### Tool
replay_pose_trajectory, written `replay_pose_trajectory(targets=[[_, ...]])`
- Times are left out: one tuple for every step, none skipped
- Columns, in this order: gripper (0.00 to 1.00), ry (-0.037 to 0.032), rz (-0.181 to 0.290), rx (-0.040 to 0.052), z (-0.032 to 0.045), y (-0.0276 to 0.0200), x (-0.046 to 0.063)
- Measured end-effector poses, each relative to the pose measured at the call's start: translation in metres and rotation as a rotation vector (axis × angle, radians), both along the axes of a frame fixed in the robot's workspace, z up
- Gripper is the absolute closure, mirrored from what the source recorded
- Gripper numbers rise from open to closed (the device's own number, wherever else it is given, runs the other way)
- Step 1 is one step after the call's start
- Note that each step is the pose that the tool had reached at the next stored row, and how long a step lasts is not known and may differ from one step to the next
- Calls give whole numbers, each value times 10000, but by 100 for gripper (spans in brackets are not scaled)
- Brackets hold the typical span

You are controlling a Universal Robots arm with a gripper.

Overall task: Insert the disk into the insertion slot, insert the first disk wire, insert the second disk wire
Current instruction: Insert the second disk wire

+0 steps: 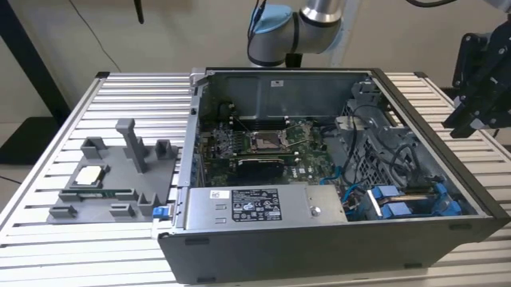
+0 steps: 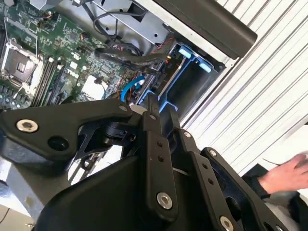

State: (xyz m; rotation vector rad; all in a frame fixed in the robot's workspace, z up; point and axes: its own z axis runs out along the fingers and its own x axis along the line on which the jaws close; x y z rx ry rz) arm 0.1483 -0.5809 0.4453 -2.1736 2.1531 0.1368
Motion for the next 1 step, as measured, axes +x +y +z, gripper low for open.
replay_pose_trajectory(targets=[[76, 0, 0, 1, 0, 0, 0]])
